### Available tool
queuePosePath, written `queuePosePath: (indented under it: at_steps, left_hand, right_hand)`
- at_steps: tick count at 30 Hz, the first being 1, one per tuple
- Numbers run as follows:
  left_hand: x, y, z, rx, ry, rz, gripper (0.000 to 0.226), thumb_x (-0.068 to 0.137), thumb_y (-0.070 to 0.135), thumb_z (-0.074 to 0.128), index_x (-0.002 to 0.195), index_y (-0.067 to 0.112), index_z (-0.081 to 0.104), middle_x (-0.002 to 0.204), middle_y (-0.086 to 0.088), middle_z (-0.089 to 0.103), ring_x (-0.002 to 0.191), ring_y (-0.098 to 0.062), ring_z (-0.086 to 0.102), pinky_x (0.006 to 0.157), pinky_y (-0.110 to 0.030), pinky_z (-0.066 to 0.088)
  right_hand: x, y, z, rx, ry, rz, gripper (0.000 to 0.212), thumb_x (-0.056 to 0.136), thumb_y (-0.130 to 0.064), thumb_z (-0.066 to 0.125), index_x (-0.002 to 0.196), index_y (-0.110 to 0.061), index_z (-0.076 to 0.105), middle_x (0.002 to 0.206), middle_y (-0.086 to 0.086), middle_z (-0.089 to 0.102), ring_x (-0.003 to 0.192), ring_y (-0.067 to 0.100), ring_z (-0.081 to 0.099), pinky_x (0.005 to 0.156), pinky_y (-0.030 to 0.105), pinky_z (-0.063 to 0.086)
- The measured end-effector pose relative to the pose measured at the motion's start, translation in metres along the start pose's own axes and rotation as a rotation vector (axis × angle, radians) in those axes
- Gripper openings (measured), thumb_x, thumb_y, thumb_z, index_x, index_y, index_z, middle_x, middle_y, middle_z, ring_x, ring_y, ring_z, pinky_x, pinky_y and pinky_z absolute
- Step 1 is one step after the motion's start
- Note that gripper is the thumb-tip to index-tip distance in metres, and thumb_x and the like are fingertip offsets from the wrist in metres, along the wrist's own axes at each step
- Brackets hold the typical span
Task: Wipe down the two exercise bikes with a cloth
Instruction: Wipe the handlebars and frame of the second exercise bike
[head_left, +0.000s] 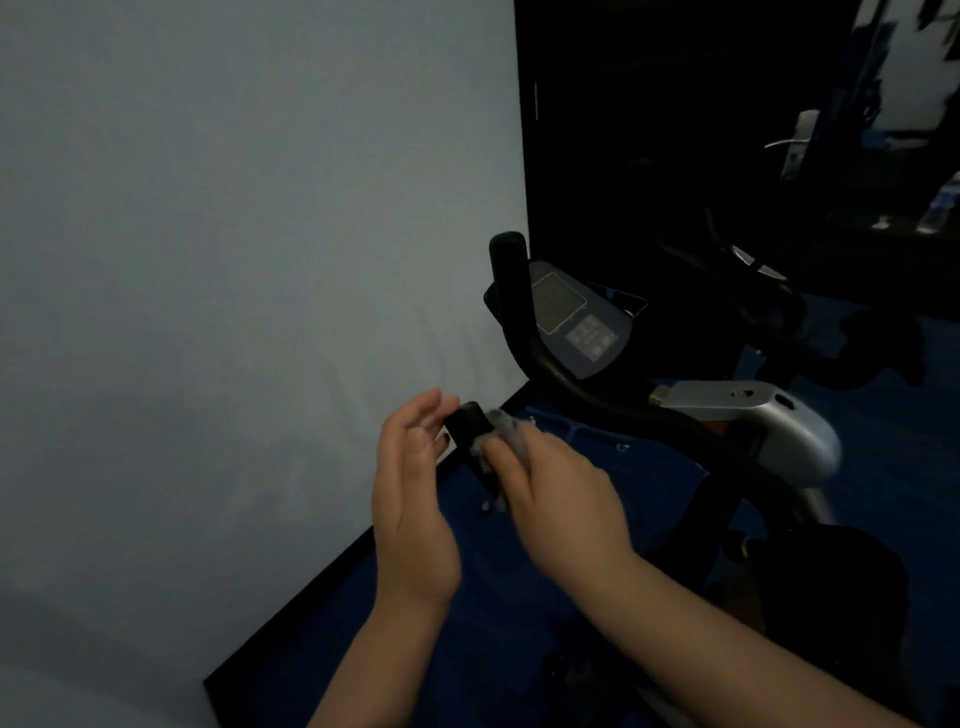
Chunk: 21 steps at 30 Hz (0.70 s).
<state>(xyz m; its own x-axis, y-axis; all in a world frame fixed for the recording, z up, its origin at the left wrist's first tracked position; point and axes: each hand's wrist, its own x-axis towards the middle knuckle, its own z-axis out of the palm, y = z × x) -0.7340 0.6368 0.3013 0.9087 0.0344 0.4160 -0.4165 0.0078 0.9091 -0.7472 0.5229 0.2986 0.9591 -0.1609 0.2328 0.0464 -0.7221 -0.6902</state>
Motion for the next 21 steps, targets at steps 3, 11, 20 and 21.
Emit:
queuePosePath:
  at_steps: [3,11,20,21]
  left_hand:
    - [0.007,0.004,-0.009,-0.036,-0.045,-0.003,0.042,0.093,0.052,0.033,0.124,0.030,0.052,0.121,0.020,0.060,0.116,-0.003,0.057,0.093,-0.013,0.044]
    - [0.014,-0.010,-0.036,0.039,-0.066,-0.035,0.048,0.087,0.058,0.032,0.122,0.034,0.052,0.122,0.019,0.055,0.117,0.000,0.052,0.091,-0.009,0.042]
    - [0.019,-0.007,-0.021,0.058,-0.259,0.184,0.030,0.094,0.043,0.036,0.121,0.040,0.049,0.120,0.023,0.052,0.116,0.002,0.050,0.091,-0.005,0.036]
    - [0.020,-0.006,-0.017,0.083,-0.295,0.253,0.029,0.096,0.041,0.036,0.122,0.038,0.048,0.123,0.020,0.051,0.119,-0.001,0.049,0.095,-0.007,0.035]
  right_hand:
    - [0.024,-0.025,0.007,0.153,0.069,-0.006,0.038,0.092,-0.062,0.025,0.107,-0.041,0.052,0.099,-0.014,0.060,0.082,0.004,0.059,0.063,0.029,0.045]
    - [0.013,-0.006,-0.003,-0.196,0.026,-0.463,0.032,0.086,-0.040,0.047,0.116,-0.038,0.055,0.140,-0.010,0.035,0.116,0.010,0.039,0.069,0.031,0.052]
    - [-0.022,-0.012,0.015,-0.100,0.285,0.001,0.058,0.087,-0.073,0.010,0.113,-0.042,0.052,0.101,-0.018,0.054,0.092,0.005,0.054,0.062,0.025,0.035]
    - [-0.027,-0.011,0.015,-0.154,0.296,0.056,0.061,0.085,-0.073,0.007,0.101,-0.037,0.054,0.094,-0.015,0.053,0.087,0.008,0.053,0.059,0.027,0.034]
